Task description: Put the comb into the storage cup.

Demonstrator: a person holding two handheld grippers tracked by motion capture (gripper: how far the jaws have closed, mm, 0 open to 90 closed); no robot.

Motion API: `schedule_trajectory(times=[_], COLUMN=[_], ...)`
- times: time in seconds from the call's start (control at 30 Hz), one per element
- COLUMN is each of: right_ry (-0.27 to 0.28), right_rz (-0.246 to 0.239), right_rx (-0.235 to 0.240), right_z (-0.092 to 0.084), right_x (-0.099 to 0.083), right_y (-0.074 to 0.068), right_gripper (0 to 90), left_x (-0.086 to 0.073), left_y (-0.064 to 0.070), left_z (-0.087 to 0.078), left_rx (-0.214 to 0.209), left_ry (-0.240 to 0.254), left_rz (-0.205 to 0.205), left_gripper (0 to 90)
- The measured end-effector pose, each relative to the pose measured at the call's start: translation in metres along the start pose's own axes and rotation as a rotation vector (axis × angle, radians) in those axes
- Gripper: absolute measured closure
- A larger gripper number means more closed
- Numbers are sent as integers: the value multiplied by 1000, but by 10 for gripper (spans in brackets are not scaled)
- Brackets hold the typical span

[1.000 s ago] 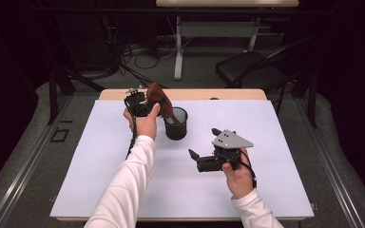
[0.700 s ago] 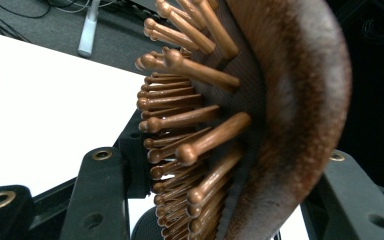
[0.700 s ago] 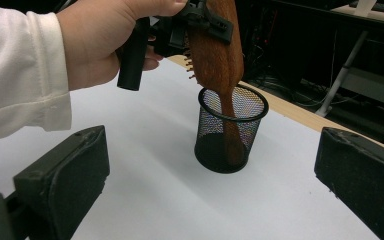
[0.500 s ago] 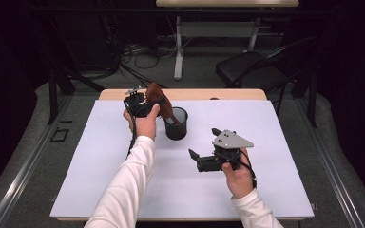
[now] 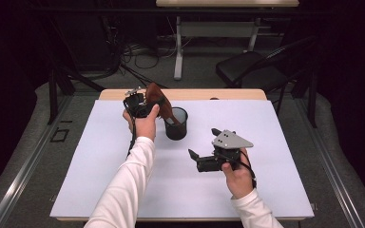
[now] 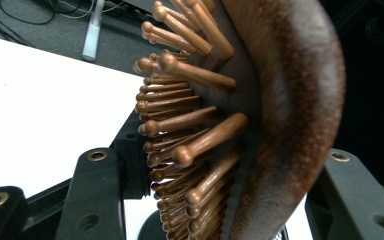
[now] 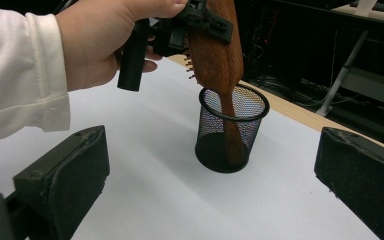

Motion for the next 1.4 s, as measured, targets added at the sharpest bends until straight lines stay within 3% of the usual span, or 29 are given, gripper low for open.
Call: schedule_trajectory(times=[0.23,0.87,1.4], right_ry=[1,-1,-3], right_rz=[-1,-4,-5], right_rx=[0,2,2], right_z=[0,0,1], right_x=[0,0,-1], right_y=[0,-1,-2], right_gripper=[10,10,10], left_x=[-2,-7,-8], left_y=[-9,-15,-19], left_z=[-2,-2,-4], left_rx=[-2,-28,-38], left_ry=[8,40,36], left_rz=[-28,-48,-41], left_gripper=[451,443,439])
Point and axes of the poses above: each handheld gripper's, and its own axes: z roughly forward along the jaws, x roughly out of its top, y roughly to its right, the point moved 2 cm from there along z, roughly forward along the jaws, and after that the axes turned 1 degree about -x, right-handed, at the moved point
